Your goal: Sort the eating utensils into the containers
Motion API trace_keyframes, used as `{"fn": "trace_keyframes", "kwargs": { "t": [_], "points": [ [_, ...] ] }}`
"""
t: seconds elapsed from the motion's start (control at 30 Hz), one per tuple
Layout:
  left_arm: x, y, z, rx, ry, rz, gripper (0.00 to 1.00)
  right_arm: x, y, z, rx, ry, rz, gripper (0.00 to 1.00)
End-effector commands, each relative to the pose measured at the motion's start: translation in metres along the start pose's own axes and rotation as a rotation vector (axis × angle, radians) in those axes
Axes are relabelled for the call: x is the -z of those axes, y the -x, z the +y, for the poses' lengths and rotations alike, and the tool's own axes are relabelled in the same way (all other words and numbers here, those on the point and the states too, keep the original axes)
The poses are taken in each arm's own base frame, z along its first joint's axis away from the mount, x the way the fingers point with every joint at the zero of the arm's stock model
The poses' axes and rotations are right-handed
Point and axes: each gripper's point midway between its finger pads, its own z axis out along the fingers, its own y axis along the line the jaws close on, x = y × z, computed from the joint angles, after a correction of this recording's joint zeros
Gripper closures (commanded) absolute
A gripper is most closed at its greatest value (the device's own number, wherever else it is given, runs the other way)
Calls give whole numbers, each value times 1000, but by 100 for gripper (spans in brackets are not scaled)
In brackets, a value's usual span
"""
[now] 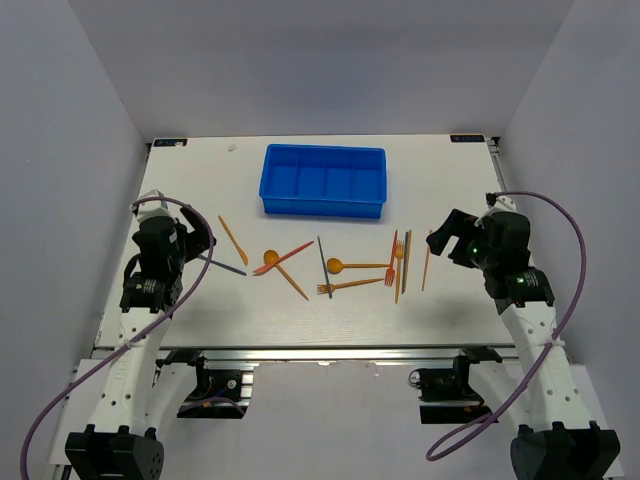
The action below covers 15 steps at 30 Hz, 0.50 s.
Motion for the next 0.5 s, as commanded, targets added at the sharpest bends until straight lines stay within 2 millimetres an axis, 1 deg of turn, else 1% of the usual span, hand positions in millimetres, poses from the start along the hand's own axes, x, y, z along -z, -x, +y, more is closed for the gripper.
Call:
{"fn": "trace_keyframes", "kwargs": {
  "t": [0.0,0.17,0.2,0.23,0.33,0.37,0.43,0.47],
  "points": [
    [3,7,0,10,3,-34,2,-2,10,2,-7,-7,-23,11],
    [0,4,2,7,15,-18,2,-4,14,1,-9,-10,-57,11],
    [0,4,2,7,17,-15,2,-6,14,-3,-13,-27,-60,11],
    [-1,2,2,5,18,-9,2,-9,14,-5,-19,-35,-60,11],
    [-2,3,2,7,21,-9,2,-25,9,-12,-34,-73,-19,11],
    [-2,2,3,6,24,-7,2,-36,3,-27,-34,-146,18,11],
    [-2,2,3,6,23,-8,2,-45,1,-40,-26,-216,43,11],
    [-2,2,3,8,23,-8,2,-56,-5,-50,-15,-261,77,11]
  ]
}}
